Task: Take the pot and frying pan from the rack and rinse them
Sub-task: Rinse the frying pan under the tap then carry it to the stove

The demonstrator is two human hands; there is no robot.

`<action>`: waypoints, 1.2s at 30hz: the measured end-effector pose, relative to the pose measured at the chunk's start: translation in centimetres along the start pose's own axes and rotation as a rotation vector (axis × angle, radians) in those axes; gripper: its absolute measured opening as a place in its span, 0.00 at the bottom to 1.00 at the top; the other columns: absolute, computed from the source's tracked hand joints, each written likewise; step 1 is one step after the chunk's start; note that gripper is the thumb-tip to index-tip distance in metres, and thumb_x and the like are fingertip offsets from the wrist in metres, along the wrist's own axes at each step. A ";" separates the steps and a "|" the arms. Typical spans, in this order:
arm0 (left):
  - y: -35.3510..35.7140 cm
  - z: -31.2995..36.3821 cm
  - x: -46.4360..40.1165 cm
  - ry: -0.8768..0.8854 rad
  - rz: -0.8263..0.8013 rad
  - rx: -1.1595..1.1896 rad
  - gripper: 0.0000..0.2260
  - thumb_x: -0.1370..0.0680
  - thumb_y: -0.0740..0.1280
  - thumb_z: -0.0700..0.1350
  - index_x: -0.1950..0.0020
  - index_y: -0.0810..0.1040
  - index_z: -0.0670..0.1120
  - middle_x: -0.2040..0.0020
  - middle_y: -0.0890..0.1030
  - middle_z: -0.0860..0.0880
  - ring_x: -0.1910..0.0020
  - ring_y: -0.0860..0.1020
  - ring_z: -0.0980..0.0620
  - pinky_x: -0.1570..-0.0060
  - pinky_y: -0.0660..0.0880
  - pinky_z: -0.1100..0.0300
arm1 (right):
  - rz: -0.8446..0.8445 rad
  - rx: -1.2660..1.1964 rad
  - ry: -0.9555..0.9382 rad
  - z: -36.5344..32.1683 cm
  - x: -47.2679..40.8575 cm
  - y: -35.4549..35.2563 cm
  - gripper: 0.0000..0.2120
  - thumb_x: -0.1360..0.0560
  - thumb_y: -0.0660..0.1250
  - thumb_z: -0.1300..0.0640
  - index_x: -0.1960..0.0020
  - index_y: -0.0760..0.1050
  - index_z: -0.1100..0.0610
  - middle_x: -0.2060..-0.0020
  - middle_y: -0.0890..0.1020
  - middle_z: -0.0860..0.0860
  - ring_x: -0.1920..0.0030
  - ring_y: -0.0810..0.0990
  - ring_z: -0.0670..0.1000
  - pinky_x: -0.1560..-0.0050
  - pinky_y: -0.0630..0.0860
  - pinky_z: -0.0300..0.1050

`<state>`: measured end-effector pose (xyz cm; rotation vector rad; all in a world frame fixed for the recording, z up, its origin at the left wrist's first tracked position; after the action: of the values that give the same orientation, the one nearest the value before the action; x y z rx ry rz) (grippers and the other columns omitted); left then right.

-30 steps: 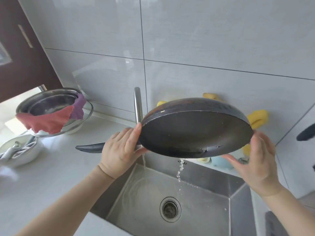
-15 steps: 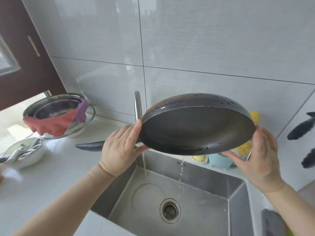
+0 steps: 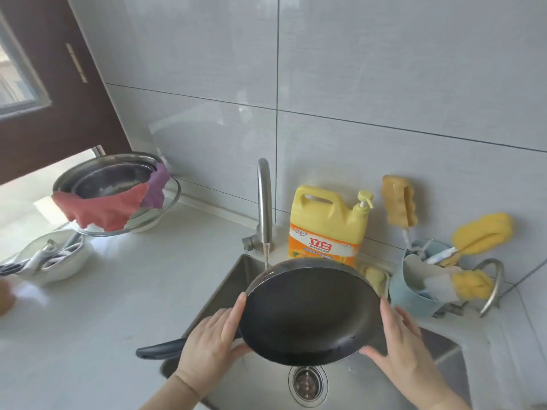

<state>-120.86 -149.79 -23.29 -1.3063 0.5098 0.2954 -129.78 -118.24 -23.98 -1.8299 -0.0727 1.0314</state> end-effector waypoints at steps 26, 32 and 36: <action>2.6 -4.5 -2.0 -0.086 -0.072 0.088 0.38 0.20 0.58 0.63 0.21 0.48 0.42 0.58 0.78 0.51 0.62 0.78 0.51 0.68 0.75 0.57 | -0.090 -0.064 0.122 1.1 -1.3 5.7 0.42 0.26 0.59 0.32 0.25 0.55 0.61 0.47 0.82 0.64 0.45 0.70 0.58 0.43 0.75 0.58; 2.3 -4.6 -2.3 -0.104 -0.114 0.123 0.40 0.21 0.60 0.62 0.20 0.46 0.42 0.59 0.77 0.52 0.63 0.77 0.52 0.69 0.73 0.58 | -0.017 -0.036 0.101 1.1 -1.5 5.2 0.43 0.28 0.64 0.34 0.30 0.57 0.66 0.44 0.77 0.62 0.48 0.70 0.56 0.40 0.73 0.58; 1.0 -6.2 -0.9 -0.153 -0.100 0.049 0.41 0.25 0.63 0.65 0.22 0.53 0.42 0.58 0.80 0.51 0.61 0.77 0.53 0.63 0.73 0.60 | -0.092 -0.024 0.061 -0.5 -2.1 6.5 0.58 0.50 0.84 0.51 0.29 0.58 0.67 0.40 0.73 0.57 0.44 0.70 0.56 0.53 0.75 0.70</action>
<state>-123.26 -155.43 -24.78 -1.2466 0.3196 0.2958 -133.29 -122.85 -27.64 -1.8609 -0.1317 0.9133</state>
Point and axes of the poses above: each hand's wrist, its own x-axis away from the middle knuckle, its own y-axis out of the palm, z = x × y, the point moved 5 cm from there along -x, towards the middle knuckle
